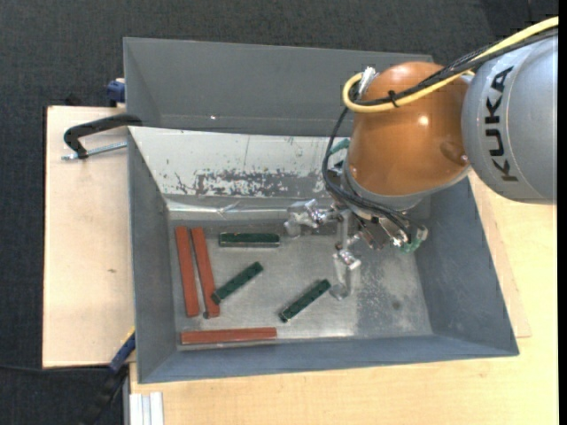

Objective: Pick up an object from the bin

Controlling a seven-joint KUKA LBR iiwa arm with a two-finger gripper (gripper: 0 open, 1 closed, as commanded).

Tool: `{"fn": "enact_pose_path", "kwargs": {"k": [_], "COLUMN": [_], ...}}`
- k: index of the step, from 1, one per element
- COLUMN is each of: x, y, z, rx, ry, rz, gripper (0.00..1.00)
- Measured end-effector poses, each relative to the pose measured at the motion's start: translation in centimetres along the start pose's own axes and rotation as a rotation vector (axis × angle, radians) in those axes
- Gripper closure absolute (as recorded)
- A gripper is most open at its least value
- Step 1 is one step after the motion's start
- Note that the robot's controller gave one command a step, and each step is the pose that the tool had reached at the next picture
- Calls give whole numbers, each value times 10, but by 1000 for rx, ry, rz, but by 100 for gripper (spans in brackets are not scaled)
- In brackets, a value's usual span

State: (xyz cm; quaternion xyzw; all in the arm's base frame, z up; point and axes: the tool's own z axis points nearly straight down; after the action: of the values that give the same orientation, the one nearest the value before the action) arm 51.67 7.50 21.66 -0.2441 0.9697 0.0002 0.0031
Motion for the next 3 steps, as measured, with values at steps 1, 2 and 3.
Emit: {"fn": "enact_pose_path", "kwargs": {"k": [1,2,3], "x": [0,-1,5], "y": [0,-12,-31], "z": [0,25,94], "rx": [-1,2,1], "ry": [1,-5,-1], "rz": [0,-178,-365], "gripper": [0,0,0]}}
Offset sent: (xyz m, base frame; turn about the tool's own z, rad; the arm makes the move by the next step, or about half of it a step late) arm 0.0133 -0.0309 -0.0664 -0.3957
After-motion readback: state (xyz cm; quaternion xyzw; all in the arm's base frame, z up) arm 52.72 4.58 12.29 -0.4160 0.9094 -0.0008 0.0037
